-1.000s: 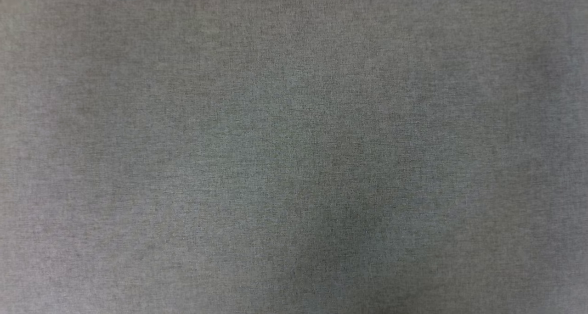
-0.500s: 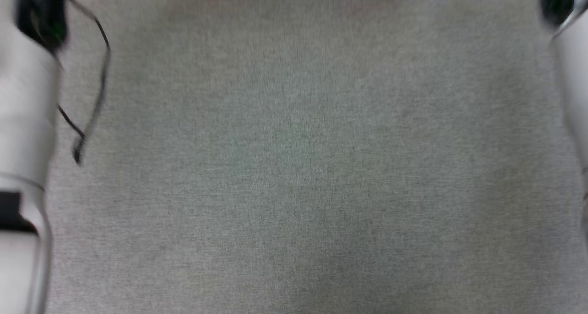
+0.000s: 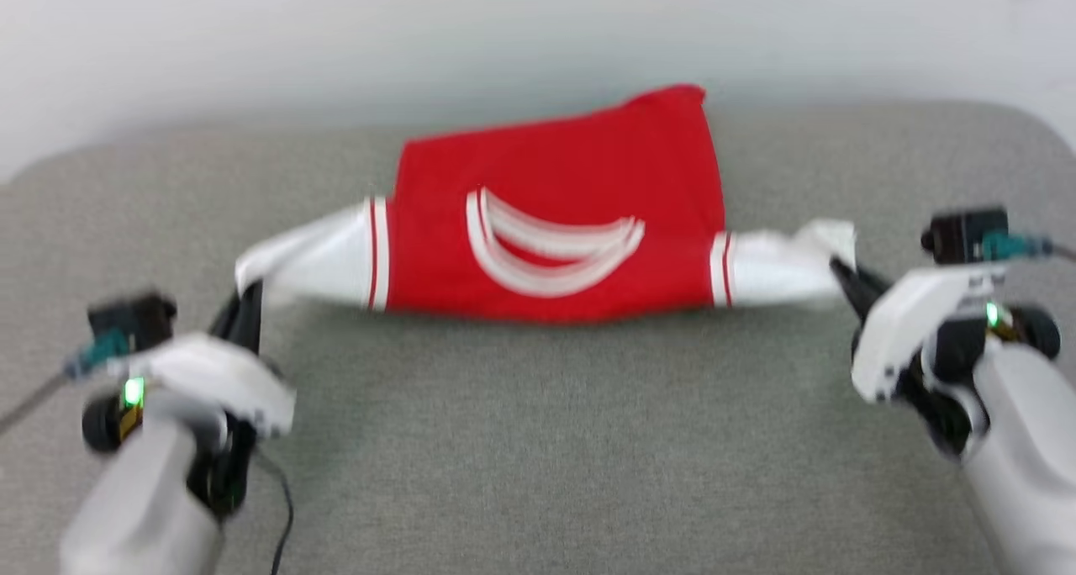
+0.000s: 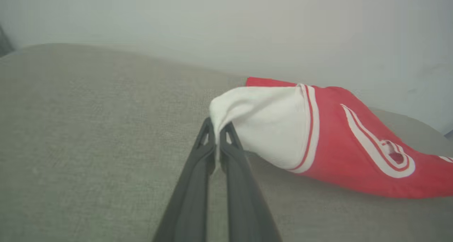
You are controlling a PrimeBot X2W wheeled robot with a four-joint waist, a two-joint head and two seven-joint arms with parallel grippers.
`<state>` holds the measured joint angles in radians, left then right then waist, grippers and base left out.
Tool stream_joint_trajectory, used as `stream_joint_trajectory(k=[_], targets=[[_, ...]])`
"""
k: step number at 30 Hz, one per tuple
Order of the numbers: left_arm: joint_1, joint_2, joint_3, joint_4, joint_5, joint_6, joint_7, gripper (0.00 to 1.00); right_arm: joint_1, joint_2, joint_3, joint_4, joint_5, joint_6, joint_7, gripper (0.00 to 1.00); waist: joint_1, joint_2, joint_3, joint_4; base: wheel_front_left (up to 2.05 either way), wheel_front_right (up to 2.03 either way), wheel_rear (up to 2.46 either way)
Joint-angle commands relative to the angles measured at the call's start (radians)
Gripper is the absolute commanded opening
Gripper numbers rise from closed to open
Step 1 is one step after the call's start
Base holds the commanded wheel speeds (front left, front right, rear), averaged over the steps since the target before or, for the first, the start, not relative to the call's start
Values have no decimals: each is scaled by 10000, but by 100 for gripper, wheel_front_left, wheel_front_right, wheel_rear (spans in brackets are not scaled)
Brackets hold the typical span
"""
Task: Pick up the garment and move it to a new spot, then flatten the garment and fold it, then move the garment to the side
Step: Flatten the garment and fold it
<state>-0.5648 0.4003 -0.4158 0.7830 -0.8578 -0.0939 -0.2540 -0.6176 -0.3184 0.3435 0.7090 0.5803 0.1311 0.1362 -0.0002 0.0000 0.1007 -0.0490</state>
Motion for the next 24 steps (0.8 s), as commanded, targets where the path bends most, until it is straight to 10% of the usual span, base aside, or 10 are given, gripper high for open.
stream_joint_trajectory(k=[1, 9, 17, 18, 20, 21, 24], targets=[[719, 128, 52, -424, -78, 219, -24, 0, 683, -196, -84, -400, 63, -7, 158, 0, 2, 0, -787, -43, 0, 0, 0], [4195, 642, 146, -3255, -557, 1619, 658, 0, 4011, -389, -1042, -2706, -186, -7, 1265, 0, 2, 0, -1290, 51, 0, 0, 0], [7340, 1058, 421, -6086, -1053, 3457, 1207, 0, 8246, 777, -3066, -5197, -1326, -7, 3192, 0, 2, 0, -1373, 208, 0, 0, 0], [7470, 1055, 438, -6228, -1043, 3540, 1169, 0, 8524, 866, -3166, -5324, -1496, -7, 3311, 6, 2, 0, -1373, 237, 0, 0, 0], [7639, 1093, 482, -6437, -994, 3673, 1073, 0, 8882, 1131, -3403, -5564, -1667, -7, 3371, 56, 2, 0, -1359, 296, 0, 0, 0], [7680, 1110, 465, -6509, -937, 3712, 1060, 0, 9041, 1233, -3483, -5648, -1705, -7, 3435, 100, 2, 0, -1363, 324, 0, 0, 0], [7538, 1105, 398, -6805, -784, 3791, 971, 0, 9077, 1460, -3779, -6067, -1737, -7, 3221, 100, 2, 0, -1330, 435, 0, 0, 0]])
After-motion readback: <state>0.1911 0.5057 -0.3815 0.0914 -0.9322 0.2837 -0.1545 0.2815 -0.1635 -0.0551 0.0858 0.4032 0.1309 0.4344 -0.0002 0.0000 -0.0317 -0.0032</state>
